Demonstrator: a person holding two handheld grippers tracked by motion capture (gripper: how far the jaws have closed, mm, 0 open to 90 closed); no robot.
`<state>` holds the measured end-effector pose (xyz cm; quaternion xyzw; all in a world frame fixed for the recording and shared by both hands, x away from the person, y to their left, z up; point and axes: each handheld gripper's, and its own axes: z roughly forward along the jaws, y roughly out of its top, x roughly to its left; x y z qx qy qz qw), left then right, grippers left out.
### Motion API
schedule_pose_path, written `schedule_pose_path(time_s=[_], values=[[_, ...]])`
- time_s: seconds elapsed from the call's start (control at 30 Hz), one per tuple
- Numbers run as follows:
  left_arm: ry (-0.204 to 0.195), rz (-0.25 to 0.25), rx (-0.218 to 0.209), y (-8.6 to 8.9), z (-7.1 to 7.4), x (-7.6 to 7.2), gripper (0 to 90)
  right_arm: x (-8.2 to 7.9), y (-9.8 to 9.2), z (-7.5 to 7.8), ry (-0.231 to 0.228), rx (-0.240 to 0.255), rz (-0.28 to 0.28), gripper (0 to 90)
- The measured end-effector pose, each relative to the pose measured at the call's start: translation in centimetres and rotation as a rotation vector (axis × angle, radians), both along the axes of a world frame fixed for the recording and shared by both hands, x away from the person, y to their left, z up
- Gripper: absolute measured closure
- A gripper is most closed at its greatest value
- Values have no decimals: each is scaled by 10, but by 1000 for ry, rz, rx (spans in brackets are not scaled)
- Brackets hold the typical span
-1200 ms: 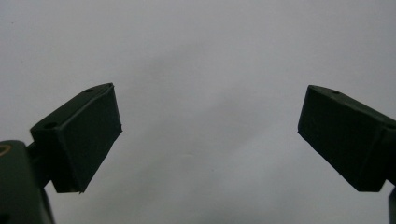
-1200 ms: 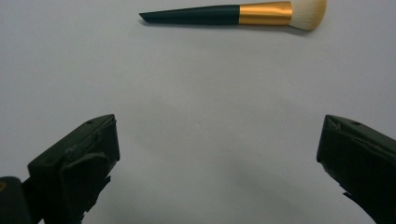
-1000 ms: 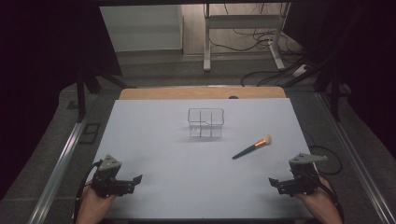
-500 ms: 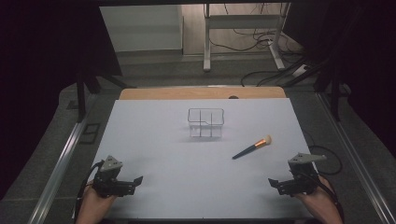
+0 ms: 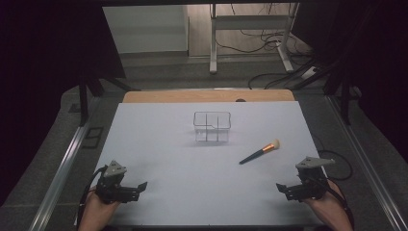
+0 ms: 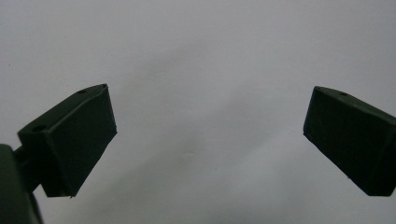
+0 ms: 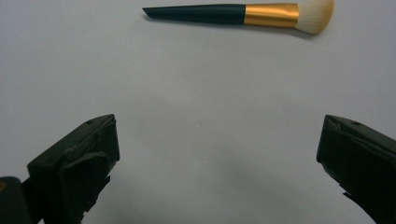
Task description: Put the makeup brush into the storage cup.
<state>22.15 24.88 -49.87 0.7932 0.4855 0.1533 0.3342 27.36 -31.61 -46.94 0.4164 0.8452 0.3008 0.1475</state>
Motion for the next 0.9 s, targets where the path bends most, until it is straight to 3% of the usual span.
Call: schedule_pose_path(time_s=[0.23, 0.33, 0.57, 0.9], values=[[-13, -3, 11, -1, 1, 0, 29, 5, 2, 4, 14, 21, -18, 0], [-6, 1, 10, -2, 0, 1, 29, 8, 4, 5, 14, -3, -9, 0], [2, -3, 19, -4, -1, 1, 28, 13, 4, 7, 32, -14, -18, 0], [3, -6, 41, -6, -1, 2, 25, 19, 9, 9, 48, -30, 9, 0]])
